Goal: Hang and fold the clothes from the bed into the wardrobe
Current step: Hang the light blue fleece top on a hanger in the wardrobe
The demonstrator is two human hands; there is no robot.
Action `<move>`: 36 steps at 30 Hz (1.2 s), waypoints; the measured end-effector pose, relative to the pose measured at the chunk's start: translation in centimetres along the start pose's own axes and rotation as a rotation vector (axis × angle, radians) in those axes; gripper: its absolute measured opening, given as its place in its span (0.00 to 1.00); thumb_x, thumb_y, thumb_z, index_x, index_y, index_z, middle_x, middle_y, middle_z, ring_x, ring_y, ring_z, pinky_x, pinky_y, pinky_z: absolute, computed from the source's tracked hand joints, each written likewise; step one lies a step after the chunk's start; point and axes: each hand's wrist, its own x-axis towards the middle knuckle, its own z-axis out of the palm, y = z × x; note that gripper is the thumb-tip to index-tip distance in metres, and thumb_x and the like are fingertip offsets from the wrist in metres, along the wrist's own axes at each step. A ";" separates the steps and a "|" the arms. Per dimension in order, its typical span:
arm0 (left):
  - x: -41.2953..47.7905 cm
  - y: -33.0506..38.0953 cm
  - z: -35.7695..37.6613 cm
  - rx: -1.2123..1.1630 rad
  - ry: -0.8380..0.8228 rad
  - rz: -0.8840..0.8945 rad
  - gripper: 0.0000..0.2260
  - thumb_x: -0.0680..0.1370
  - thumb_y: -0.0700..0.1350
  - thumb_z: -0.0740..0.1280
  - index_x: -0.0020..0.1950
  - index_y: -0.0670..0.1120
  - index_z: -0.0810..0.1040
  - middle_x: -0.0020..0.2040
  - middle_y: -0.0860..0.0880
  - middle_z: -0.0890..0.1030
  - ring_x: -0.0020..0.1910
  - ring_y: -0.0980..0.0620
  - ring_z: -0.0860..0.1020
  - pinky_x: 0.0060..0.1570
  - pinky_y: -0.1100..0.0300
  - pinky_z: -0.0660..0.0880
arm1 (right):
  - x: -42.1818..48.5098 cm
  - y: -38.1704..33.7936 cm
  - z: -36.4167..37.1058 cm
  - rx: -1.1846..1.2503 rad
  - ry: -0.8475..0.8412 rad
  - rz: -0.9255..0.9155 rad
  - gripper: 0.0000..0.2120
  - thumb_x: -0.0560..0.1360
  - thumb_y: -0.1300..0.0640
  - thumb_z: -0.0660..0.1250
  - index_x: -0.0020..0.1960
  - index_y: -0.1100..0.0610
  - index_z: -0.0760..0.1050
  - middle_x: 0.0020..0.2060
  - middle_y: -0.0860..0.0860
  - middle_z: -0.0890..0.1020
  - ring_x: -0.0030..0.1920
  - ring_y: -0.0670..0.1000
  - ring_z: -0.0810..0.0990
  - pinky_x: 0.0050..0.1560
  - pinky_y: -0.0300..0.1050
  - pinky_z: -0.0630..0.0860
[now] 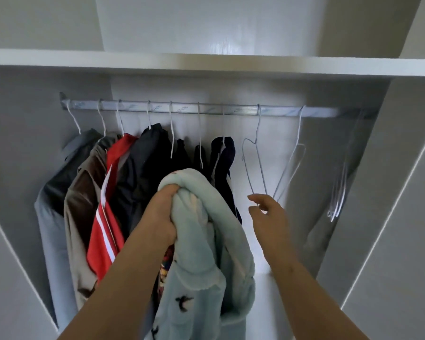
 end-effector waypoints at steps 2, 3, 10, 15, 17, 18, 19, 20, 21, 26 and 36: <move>1.3 0.0 1.2 -0.012 0.013 0.010 0.18 0.79 0.42 0.58 0.67 0.37 0.69 0.67 0.38 0.72 0.35 0.52 0.76 0.24 0.66 0.74 | 2.8 0.4 -0.2 -0.147 -0.056 -0.109 0.16 0.76 0.66 0.58 0.57 0.52 0.77 0.54 0.43 0.74 0.56 0.44 0.69 0.58 0.32 0.63; 1.6 0.0 1.6 -0.010 0.023 0.006 0.18 0.79 0.42 0.57 0.67 0.37 0.69 0.67 0.38 0.72 0.38 0.49 0.78 0.25 0.66 0.74 | 3.9 0.7 -0.2 -0.209 -0.081 -0.142 0.17 0.77 0.67 0.57 0.60 0.55 0.76 0.60 0.48 0.73 0.61 0.45 0.68 0.60 0.29 0.59; 4.4 -0.2 3.3 0.017 0.099 -0.008 0.19 0.79 0.41 0.56 0.69 0.36 0.67 0.68 0.37 0.69 0.67 0.38 0.69 0.42 0.54 0.73 | 8.4 3.0 0.5 -0.381 -0.230 -0.117 0.22 0.79 0.67 0.55 0.72 0.56 0.62 0.75 0.57 0.53 0.75 0.53 0.51 0.73 0.46 0.53; 6.1 -0.9 4.0 0.053 0.118 -0.024 0.20 0.79 0.40 0.56 0.69 0.35 0.66 0.69 0.37 0.68 0.68 0.38 0.67 0.64 0.47 0.67 | 10.2 4.5 -0.2 -0.427 -0.219 -0.063 0.33 0.74 0.73 0.54 0.75 0.51 0.55 0.75 0.55 0.54 0.66 0.60 0.68 0.57 0.47 0.73; 6.3 -1.2 4.4 0.057 0.116 -0.042 0.20 0.79 0.40 0.56 0.70 0.35 0.66 0.69 0.37 0.68 0.68 0.38 0.67 0.64 0.46 0.66 | 10.7 5.4 -0.4 -0.371 -0.201 -0.031 0.35 0.74 0.74 0.53 0.76 0.51 0.52 0.70 0.57 0.64 0.64 0.56 0.70 0.52 0.41 0.70; 6.5 -1.3 4.5 0.056 0.115 -0.052 0.20 0.79 0.40 0.56 0.70 0.36 0.66 0.69 0.37 0.68 0.68 0.38 0.67 0.64 0.46 0.66 | 10.9 5.7 -0.5 -0.291 -0.185 0.021 0.34 0.75 0.73 0.53 0.76 0.51 0.52 0.65 0.59 0.70 0.60 0.56 0.72 0.50 0.42 0.70; 6.6 -1.4 4.6 0.054 0.115 -0.062 0.20 0.79 0.40 0.56 0.70 0.36 0.65 0.69 0.37 0.68 0.68 0.38 0.67 0.65 0.46 0.66 | 11.1 5.9 -0.5 -0.203 -0.163 0.087 0.31 0.77 0.71 0.53 0.76 0.51 0.53 0.59 0.61 0.75 0.53 0.57 0.76 0.46 0.45 0.72; 6.7 -1.4 4.8 0.048 0.113 -0.066 0.20 0.79 0.40 0.56 0.70 0.36 0.65 0.69 0.37 0.68 0.68 0.38 0.67 0.65 0.46 0.66 | 11.3 6.0 -0.6 -0.136 -0.138 0.142 0.28 0.78 0.68 0.54 0.75 0.52 0.55 0.52 0.61 0.78 0.45 0.57 0.77 0.41 0.45 0.72; 6.8 -1.5 4.9 0.048 0.111 -0.068 0.20 0.79 0.40 0.56 0.70 0.36 0.65 0.69 0.37 0.68 0.68 0.38 0.67 0.65 0.46 0.66 | 11.5 6.0 -0.6 -0.096 -0.115 0.170 0.23 0.79 0.66 0.54 0.72 0.55 0.60 0.46 0.60 0.78 0.39 0.55 0.76 0.38 0.43 0.71; 7.4 -1.7 5.0 -0.035 0.101 -0.103 0.20 0.80 0.42 0.55 0.70 0.36 0.65 0.70 0.37 0.68 0.69 0.39 0.66 0.66 0.47 0.65 | 12.3 4.8 -0.5 -0.106 -0.026 0.062 0.10 0.81 0.58 0.55 0.52 0.59 0.74 0.32 0.48 0.72 0.33 0.47 0.70 0.36 0.41 0.67; 6.1 -1.1 3.8 -0.070 0.108 -0.118 0.19 0.80 0.41 0.56 0.70 0.36 0.66 0.69 0.37 0.68 0.69 0.39 0.67 0.66 0.47 0.65 | 10.5 2.9 0.5 0.000 -0.007 -0.009 0.08 0.80 0.59 0.56 0.46 0.57 0.73 0.29 0.48 0.70 0.29 0.47 0.66 0.33 0.41 0.64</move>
